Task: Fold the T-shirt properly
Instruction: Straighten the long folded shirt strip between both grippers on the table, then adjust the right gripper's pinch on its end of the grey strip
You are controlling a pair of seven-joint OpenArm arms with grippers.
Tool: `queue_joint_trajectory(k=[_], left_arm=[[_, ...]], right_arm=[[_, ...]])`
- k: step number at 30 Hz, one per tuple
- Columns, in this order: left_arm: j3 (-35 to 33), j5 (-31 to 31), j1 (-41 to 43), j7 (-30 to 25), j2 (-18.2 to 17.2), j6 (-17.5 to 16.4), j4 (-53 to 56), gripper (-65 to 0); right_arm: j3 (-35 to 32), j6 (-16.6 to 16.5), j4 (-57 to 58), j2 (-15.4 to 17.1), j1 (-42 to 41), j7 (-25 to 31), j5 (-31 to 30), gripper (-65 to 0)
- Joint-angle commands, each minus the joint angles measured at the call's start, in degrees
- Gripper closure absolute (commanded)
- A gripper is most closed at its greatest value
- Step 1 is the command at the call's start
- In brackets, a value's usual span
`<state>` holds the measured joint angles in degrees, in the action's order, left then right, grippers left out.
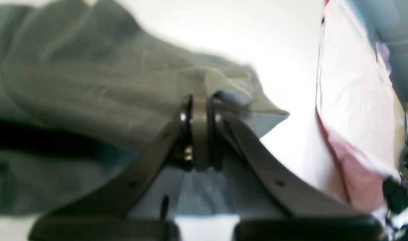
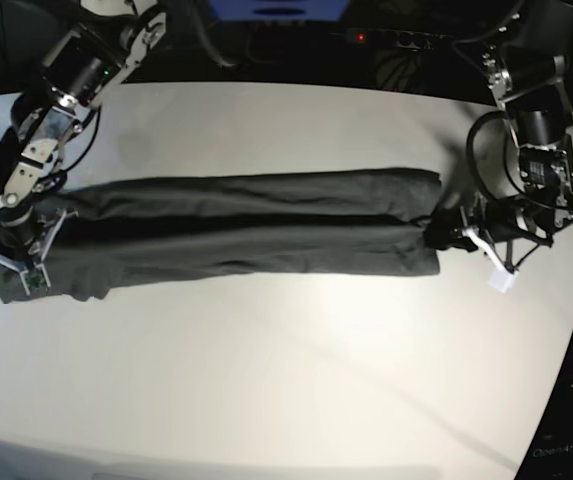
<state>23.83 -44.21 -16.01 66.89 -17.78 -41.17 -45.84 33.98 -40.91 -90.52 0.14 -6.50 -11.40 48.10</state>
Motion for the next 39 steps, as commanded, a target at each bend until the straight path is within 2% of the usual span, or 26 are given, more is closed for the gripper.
queue_joint_trajectory(k=[1, 9, 17, 20, 24, 32, 39], left_arm=[[-0.41, 5.39, 0.41, 3.22, -0.11, 1.17, 0.17, -3.6], [-0.41, 5.39, 0.32, 3.22, -0.11, 1.17, 0.17, -3.6], [-0.41, 5.39, 0.32, 3.22, -0.02, 1.17, 0.17, -3.6], [-0.32, 5.39, 0.41, 3.22, -0.02, 1.17, 0.17, -3.6], [-0.32, 5.39, 0.41, 3.22, -0.02, 1.17, 0.17, -3.6], [-0.32, 5.39, 0.58, 3.22, -0.02, 1.17, 0.17, -3.6], [-0.32, 5.39, 0.58, 3.22, -0.11, 1.17, 0.17, -3.6]], right_arm=[[-0.09, 0.91, -2.53, 0.69, -0.57, 1.24, -0.40, -0.7], [0.00, 0.91, -10.97, -0.63, 4.44, 1.07, -0.40, -0.7], [0.09, 0.91, -14.31, -5.64, 9.10, 1.07, -0.32, -0.7], [0.35, 0.91, -14.58, -6.60, 10.06, 0.98, -0.32, -0.7], [0.53, 0.91, -12.20, -6.60, 10.33, 0.98, -0.49, -0.7], [1.14, 0.91, -6.05, -4.32, 8.57, 0.98, -0.40, -1.3], [5.10, 0.91, -4.20, -3.26, 6.19, 0.98, -0.32, -2.5]])
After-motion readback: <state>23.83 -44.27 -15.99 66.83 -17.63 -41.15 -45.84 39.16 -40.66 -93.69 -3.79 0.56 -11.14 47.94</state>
